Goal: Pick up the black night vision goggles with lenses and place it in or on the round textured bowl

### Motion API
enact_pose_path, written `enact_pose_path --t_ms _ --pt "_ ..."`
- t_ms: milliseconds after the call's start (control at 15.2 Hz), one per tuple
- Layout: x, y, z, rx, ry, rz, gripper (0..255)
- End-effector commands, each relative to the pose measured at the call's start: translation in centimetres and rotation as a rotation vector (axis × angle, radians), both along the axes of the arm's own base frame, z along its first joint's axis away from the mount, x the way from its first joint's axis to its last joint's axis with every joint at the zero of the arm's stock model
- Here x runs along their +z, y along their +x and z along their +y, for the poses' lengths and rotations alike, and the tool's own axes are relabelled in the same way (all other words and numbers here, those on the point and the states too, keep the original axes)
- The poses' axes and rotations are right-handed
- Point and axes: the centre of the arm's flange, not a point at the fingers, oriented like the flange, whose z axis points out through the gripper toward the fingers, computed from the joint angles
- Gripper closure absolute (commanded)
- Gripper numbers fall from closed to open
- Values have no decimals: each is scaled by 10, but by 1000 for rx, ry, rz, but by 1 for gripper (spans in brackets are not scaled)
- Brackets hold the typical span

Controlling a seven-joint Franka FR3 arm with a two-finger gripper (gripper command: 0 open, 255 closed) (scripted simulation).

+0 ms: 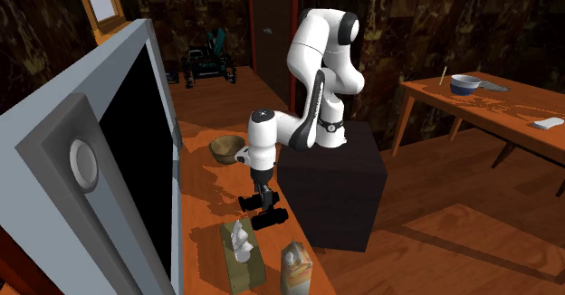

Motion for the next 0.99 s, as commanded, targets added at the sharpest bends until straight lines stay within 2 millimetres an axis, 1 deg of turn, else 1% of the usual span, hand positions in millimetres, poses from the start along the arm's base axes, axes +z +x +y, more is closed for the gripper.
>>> enact_pose_path --t_ms 0,594,924 --pt "0 0 0 0 0 0 255" --pt "0 0 0 0 0 0 255" --pt "26 0 0 0 0 0 255"
